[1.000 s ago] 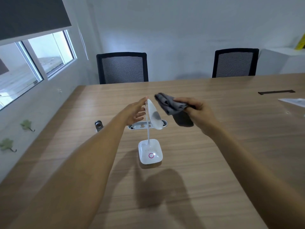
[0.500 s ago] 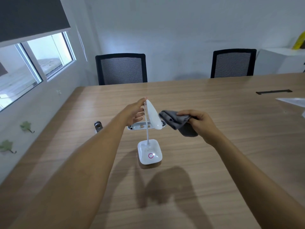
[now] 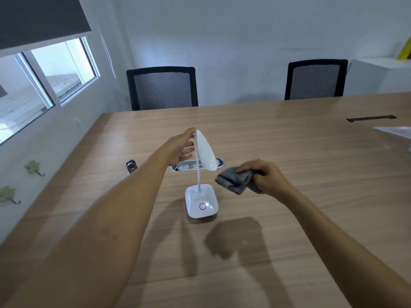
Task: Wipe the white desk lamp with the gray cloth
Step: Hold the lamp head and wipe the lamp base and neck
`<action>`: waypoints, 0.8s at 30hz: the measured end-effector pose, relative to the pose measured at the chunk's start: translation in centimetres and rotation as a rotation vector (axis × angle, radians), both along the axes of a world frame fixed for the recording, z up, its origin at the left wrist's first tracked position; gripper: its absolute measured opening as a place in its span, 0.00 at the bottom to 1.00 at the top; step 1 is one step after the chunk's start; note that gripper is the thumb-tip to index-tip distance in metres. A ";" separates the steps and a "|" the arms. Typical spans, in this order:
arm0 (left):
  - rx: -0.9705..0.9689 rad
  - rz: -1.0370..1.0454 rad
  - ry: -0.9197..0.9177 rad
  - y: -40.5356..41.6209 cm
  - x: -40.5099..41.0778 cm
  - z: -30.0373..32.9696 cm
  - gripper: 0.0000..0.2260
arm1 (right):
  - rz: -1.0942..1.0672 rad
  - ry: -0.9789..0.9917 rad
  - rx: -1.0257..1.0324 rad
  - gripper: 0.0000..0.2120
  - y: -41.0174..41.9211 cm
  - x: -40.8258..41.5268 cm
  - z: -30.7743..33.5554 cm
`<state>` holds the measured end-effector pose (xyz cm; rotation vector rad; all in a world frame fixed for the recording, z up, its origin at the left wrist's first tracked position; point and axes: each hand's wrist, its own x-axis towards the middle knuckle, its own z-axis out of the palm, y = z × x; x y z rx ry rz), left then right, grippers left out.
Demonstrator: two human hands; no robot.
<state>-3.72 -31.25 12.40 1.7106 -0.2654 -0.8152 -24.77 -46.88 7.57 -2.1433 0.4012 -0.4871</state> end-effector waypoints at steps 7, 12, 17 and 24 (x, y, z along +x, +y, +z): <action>-0.007 0.012 -0.003 -0.2 0.4 -0.6 0.20 | -0.268 0.216 -0.382 0.21 2.5 3.5 -5.6; -0.023 0.001 -0.011 0.2 0.9 -1.0 0.15 | -0.053 0.326 -0.493 0.23 5.2 6.9 -8.6; -0.025 -0.012 -0.033 0.6 0.9 -0.7 0.17 | 0.132 0.369 -0.470 0.21 6.4 6.9 -10.9; -0.018 -0.016 -0.036 0.7 0.5 -0.3 0.14 | 0.354 0.167 -0.646 0.23 8.2 3.4 -11.0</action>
